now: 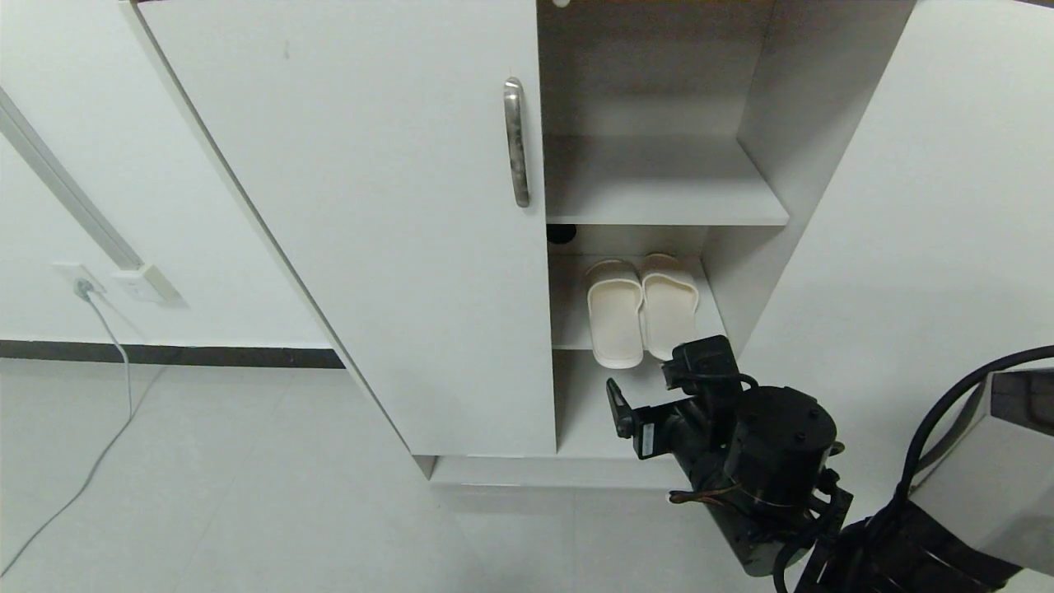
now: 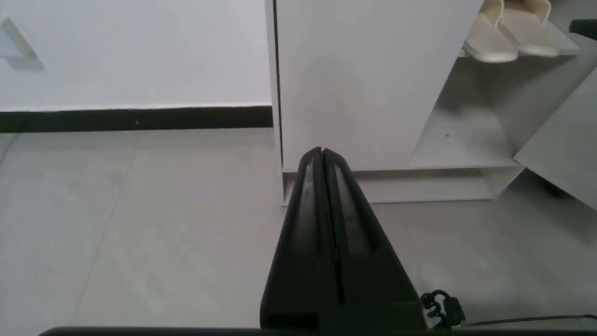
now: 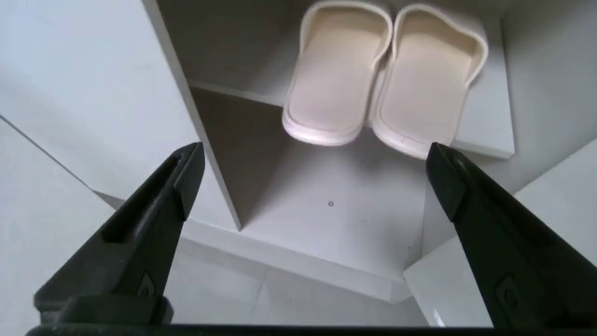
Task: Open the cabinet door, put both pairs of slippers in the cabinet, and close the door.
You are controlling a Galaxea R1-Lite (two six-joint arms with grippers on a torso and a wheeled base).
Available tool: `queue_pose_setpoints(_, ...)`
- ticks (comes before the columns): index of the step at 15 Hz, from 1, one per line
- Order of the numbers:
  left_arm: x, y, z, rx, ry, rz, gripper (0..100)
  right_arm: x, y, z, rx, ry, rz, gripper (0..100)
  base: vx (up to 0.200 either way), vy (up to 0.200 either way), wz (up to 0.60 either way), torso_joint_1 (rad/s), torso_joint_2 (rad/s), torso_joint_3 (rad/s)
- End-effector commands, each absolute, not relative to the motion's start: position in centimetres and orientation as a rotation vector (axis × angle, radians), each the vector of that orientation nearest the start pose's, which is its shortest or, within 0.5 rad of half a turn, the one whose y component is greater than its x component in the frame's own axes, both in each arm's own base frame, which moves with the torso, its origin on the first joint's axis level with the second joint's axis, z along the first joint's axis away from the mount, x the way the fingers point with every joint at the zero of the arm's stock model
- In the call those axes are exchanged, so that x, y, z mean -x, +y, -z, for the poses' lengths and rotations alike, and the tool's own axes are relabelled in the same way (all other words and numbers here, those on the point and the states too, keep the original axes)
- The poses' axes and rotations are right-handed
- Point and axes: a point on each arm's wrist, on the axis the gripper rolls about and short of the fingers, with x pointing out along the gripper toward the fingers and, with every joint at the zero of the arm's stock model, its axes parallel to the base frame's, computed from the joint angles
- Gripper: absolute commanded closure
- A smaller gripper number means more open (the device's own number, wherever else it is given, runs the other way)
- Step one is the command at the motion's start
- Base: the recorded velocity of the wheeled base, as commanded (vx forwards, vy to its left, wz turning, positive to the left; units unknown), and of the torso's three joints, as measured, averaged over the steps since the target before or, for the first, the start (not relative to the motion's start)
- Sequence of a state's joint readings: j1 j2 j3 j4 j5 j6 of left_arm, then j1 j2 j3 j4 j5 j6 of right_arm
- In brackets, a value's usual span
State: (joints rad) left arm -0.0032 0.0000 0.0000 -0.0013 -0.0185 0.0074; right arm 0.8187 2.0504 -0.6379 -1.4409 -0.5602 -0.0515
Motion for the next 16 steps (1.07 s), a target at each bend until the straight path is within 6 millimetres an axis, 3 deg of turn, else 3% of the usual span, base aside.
queue_pose_setpoints(1,2.27,-0.03,-7.57,-0.003,0.000,0.021,100,-24.09,24.02,-10.71,0.036,-0.026,-0.259,0,0.000,0.000,0.00,0.000,0.00,0.000)
queue_pose_setpoints(12,2.27,-0.03,-7.57,-0.005,0.000,0.021,100,-24.14,24.00,-10.54,0.039,-0.022,-0.256,0,0.000,0.000,0.00,0.000,0.00,0.000)
queue_pose_setpoints(16,2.27,-0.03,-7.57,-0.005,0.000,0.021,100,-24.10,24.03,-10.54,0.041,-0.022,-0.257,0,0.000,0.000,0.00,0.002,0.00,0.174)
